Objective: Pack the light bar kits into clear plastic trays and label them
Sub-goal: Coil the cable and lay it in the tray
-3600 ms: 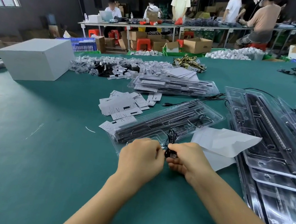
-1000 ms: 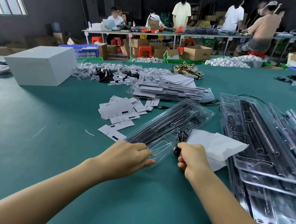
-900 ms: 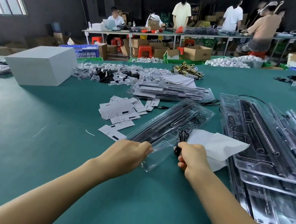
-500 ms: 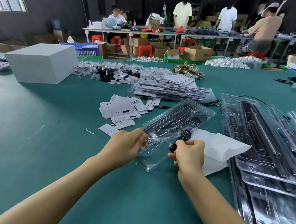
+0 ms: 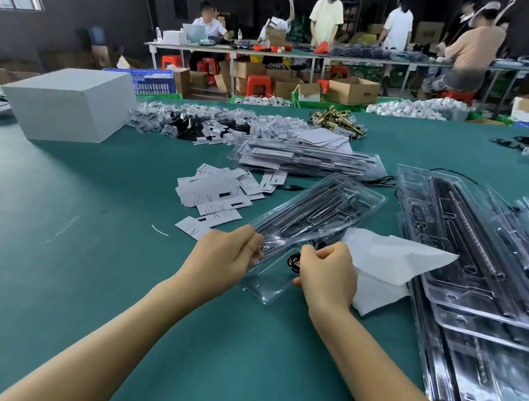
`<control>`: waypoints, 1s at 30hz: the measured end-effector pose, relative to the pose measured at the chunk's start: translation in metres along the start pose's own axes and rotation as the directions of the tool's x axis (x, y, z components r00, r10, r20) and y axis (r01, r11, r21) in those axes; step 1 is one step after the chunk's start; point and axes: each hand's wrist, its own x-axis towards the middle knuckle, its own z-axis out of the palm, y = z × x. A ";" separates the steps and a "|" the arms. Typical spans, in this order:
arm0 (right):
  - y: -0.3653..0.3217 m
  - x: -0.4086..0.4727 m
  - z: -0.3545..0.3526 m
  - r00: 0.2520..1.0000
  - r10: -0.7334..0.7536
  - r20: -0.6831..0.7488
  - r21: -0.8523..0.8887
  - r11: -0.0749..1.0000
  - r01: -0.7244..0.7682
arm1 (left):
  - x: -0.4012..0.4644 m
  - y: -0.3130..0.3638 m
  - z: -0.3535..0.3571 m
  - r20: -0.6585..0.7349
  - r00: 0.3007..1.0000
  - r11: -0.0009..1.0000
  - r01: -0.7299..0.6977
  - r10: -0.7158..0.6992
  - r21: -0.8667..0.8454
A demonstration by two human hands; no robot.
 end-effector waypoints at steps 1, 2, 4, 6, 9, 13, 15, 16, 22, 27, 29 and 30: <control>0.001 0.000 0.000 1.000 -0.028 -0.007 -0.039 0.999 0.027 | 0.000 0.000 0.000 -0.003 1.000 1.000 -0.007 0.007 0.006; 0.002 0.001 0.001 0.998 -0.057 -0.018 -0.078 0.995 0.055 | 0.000 -0.001 0.000 -0.007 1.000 1.000 -0.017 0.017 0.009; 0.002 0.001 0.003 0.993 -0.109 -0.037 -0.139 0.985 0.102 | -0.001 -0.001 0.000 -0.008 0.999 0.999 -0.039 0.039 0.013; 0.002 0.001 0.005 0.989 -0.142 -0.050 -0.176 0.976 0.131 | -0.002 0.000 0.000 -0.005 0.998 0.997 -0.063 0.063 0.035; 0.004 -0.001 0.007 0.975 -0.211 -0.077 -0.244 0.952 0.187 | -0.004 0.002 0.000 -0.009 0.995 0.992 -0.097 0.098 0.084; 0.007 -0.002 0.008 0.944 -0.322 -0.074 -0.323 0.903 0.283 | -0.007 0.004 0.000 -0.031 0.990 0.986 -0.131 0.135 0.103; 0.009 -0.002 0.009 0.925 -0.373 -0.072 -0.366 0.873 0.323 | -0.008 0.006 -0.001 -0.052 0.986 0.981 -0.153 0.159 0.118; 0.010 -0.002 0.010 0.918 -0.391 -0.069 -0.385 0.859 0.337 | -0.009 0.007 -0.001 -0.061 0.984 0.979 -0.160 0.168 0.124; 0.013 0.000 0.011 0.892 -0.445 -0.083 -0.409 0.831 0.377 | -0.011 0.009 0.000 -0.060 0.974 0.961 -0.206 0.220 0.187; 0.013 0.004 0.008 0.950 -0.307 -0.053 -0.270 0.921 0.282 | -0.016 0.010 0.002 -0.091 0.953 0.939 -0.265 0.290 0.218; 0.011 0.006 0.006 0.969 -0.246 -0.016 -0.227 0.945 0.236 | -0.019 0.008 0.005 -0.088 0.957 0.947 -0.255 0.276 0.194; 0.010 0.007 0.004 0.975 -0.223 0.012 -0.217 0.951 0.220 | -0.021 0.007 0.007 -0.081 0.961 0.951 -0.246 0.265 0.187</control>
